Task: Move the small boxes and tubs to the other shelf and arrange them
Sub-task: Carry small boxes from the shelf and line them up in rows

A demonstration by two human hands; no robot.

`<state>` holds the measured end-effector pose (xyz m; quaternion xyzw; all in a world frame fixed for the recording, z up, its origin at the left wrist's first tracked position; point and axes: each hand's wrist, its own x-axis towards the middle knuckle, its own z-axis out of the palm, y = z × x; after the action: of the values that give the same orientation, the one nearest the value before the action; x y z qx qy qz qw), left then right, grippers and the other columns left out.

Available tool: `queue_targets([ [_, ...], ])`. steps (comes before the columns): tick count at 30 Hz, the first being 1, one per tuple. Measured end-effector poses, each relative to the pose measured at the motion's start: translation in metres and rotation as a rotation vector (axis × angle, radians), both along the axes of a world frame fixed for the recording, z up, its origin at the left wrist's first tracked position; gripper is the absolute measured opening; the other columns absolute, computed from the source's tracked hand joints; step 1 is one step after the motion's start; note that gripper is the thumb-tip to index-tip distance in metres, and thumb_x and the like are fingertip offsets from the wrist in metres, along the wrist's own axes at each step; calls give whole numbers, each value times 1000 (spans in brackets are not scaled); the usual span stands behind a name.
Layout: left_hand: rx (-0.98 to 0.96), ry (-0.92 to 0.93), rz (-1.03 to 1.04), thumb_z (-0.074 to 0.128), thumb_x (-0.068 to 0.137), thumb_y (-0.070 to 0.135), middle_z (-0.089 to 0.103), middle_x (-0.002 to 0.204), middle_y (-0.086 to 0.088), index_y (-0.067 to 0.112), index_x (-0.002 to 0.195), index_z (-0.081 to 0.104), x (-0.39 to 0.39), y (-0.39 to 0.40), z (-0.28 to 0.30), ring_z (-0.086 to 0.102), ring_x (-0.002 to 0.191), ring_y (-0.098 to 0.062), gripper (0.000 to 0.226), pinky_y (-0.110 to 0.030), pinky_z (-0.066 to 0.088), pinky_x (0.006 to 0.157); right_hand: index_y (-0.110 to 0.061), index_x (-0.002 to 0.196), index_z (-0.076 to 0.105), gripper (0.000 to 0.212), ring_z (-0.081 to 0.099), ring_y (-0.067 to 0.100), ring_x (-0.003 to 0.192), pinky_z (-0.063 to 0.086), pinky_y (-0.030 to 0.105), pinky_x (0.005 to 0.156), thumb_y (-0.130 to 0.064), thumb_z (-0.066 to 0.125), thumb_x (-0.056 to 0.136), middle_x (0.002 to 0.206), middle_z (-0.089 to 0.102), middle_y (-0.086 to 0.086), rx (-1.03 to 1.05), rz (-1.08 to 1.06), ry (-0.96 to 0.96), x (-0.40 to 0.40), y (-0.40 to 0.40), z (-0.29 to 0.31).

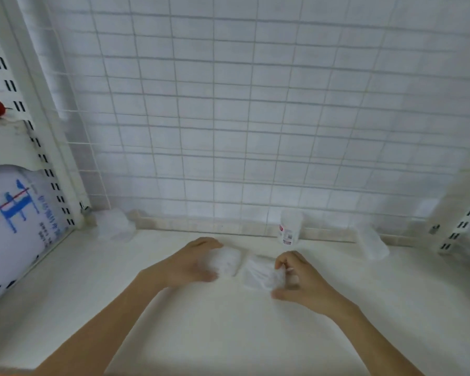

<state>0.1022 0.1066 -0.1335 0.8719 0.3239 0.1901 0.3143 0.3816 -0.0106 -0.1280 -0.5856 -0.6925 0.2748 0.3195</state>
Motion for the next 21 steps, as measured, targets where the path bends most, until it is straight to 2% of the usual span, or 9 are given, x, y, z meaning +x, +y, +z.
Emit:
queue_targets([
  [2,1,-62,-33,58,63,75,37,130,28,59,120,41,-6,4,-6,34,122,12,61,-8,30,100,-37,90,48,39,46,8,99,50,21,78,-33,75,62,104,43,-13,25,-41,50,-8,-5,-6],
  [4,36,-143,11,63,68,61,37,129,29,61,117,41,-9,3,-12,40,118,11,54,-9,36,96,-40,93,48,40,44,5,102,54,24,77,-30,74,65,104,42,-17,42,-75,84,-14,-10,-10],
  [7,134,-206,68,60,70,58,44,124,26,44,112,49,-9,2,-18,44,111,12,46,-11,42,90,-40,97,49,40,46,5,104,54,28,80,-32,73,67,104,42,-20,85,-111,47,-18,-13,-11],
  [9,198,-216,80,55,73,65,51,116,23,38,111,49,-9,0,-17,45,108,13,47,-5,37,87,-38,99,52,38,49,4,104,49,22,84,-36,72,67,104,46,-21,131,-133,8,-20,-14,-10],
  [11,237,-273,119,53,77,62,54,109,15,30,106,57,-9,-2,-14,51,101,9,44,-3,38,83,-35,97,55,33,53,6,101,45,16,84,-40,70,67,104,50,-17,182,-167,26,-21,-15,-10],
  [14,117,-342,253,59,85,42,61,93,13,36,88,57,-10,-8,-6,59,83,4,7,-5,42,69,-30,91,59,26,60,6,85,45,13,74,-47,63,72,95,59,-15,205,-285,151,-22,-15,-8],
  [16,60,-369,325,55,91,29,65,82,10,33,82,58,-9,-9,-5,61,73,-2,11,-13,46,64,-24,86,59,21,57,0,70,41,12,64,-44,59,81,81,63,-17,211,-352,215,-21,-15,-6],
  [18,4,-367,375,50,93,30,67,73,6,27,77,61,-10,-8,-4,61,67,-8,19,-23,49,64,-22,82,59,15,54,2,63,41,16,58,-35,56,90,71,63,-12,214,-407,285,-20,-15,-6],
  [21,-49,-316,389,47,95,29,67,68,14,21,72,61,-7,-10,-4,58,59,-3,29,-16,43,55,-26,81,58,12,50,6,58,39,19,53,-27,55,92,65,61,-2,215,-476,312,-20,-15,-6],
])
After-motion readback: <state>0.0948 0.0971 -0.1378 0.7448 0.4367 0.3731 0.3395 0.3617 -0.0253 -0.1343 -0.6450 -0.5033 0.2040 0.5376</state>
